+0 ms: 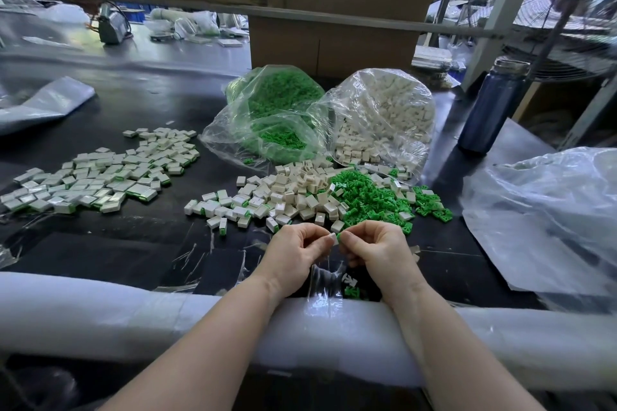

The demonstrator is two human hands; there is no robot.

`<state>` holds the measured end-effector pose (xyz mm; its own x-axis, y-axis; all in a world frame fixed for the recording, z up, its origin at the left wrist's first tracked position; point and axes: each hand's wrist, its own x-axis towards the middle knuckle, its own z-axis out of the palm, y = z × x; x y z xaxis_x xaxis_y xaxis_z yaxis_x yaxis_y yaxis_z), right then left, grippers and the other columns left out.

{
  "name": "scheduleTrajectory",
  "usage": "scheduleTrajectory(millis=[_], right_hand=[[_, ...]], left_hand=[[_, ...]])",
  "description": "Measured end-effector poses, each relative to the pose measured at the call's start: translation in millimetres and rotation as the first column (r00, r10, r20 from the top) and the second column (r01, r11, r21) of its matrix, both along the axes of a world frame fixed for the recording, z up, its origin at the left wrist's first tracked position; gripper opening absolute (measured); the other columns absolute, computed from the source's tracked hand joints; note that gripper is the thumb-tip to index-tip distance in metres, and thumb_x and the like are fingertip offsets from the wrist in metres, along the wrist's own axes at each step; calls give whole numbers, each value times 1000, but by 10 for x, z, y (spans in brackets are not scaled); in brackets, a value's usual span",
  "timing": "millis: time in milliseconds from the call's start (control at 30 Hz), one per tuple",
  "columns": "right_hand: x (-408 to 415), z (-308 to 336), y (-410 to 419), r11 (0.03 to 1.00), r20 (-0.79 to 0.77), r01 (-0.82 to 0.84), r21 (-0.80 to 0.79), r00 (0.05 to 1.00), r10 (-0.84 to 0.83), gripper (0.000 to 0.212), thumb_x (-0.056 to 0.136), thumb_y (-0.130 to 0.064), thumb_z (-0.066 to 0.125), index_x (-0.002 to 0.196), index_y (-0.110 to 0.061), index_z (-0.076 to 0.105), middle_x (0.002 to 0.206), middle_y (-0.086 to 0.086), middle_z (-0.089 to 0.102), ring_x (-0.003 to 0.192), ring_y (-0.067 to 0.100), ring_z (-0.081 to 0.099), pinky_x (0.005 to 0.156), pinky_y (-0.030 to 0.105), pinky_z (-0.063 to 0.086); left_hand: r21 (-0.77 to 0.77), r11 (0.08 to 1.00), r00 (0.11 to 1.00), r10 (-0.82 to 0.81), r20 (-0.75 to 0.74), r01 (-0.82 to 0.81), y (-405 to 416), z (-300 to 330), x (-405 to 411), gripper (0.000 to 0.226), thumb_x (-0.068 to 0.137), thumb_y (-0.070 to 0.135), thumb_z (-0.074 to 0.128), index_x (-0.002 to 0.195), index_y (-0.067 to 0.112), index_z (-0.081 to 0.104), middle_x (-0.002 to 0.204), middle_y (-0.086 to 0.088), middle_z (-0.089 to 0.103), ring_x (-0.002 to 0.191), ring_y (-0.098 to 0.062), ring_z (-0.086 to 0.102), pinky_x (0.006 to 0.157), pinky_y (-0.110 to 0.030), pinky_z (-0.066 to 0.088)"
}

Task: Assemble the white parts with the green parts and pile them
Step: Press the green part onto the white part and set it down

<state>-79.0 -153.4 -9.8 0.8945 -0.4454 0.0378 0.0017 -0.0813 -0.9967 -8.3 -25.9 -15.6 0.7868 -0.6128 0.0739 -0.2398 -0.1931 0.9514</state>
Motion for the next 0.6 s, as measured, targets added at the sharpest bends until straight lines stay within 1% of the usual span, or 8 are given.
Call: scheduleTrajectory(millis=[67,133,167,267,400,500,600], right_hand=[[-4,0,0,1000,-17,-14,-19,1000,13,16,85,4,61,71,-3,62,49,-2,63,43,4,58,43,15,45],[-9,-1,-2,999,-36,-23,-39,999,22,16,85,3,62,71,-4,63,49,-1,63,43,5,57,44,16,45],[-8,-3,-4,998,-46,-26,-50,999,24,17,85,2,62,70,-5,63,50,-1,63,44,6,57,44,16,46],[-4,-6,-12,996,-73,-32,-80,997,27,17,85,0,63,70,-7,64,54,1,63,46,9,56,47,19,47],[-1,-17,-16,994,-90,-29,-102,996,20,16,85,-1,63,71,-7,64,57,4,63,49,11,55,49,21,48],[-1,-16,-15,994,-93,-33,-108,995,23,16,85,-1,63,70,-7,64,57,5,62,49,12,54,49,21,47],[-9,-5,-8,989,-97,-64,-131,994,52,17,85,-2,64,69,-9,64,56,4,62,49,10,54,48,19,47]], left_hand=[[20,1000,1000,-12,12,11,7,-3,0,13,89,16,60,91,6,69,83,-10,70,73,-13,60,76,-27,51],[36,999,999,-23,28,22,19,1,-4,12,89,16,60,90,9,70,76,-1,67,68,-6,58,71,-19,49],[43,999,999,-29,35,28,24,2,-5,12,89,16,60,88,10,70,74,2,66,67,-4,57,70,-18,48],[60,997,998,-47,44,45,33,-2,-3,13,90,16,59,86,12,71,72,4,65,67,-4,56,72,-22,49],[87,996,996,-42,75,36,31,-11,-5,13,90,18,60,86,14,71,77,-3,67,71,-8,57,76,-27,49],[100,995,995,-35,93,26,30,-10,-5,12,89,18,60,86,15,71,72,5,66,69,-5,57,73,-22,48],[119,992,993,-43,112,29,32,-5,-3,11,90,19,60,87,17,71,71,12,65,67,1,57,72,-17,48]])
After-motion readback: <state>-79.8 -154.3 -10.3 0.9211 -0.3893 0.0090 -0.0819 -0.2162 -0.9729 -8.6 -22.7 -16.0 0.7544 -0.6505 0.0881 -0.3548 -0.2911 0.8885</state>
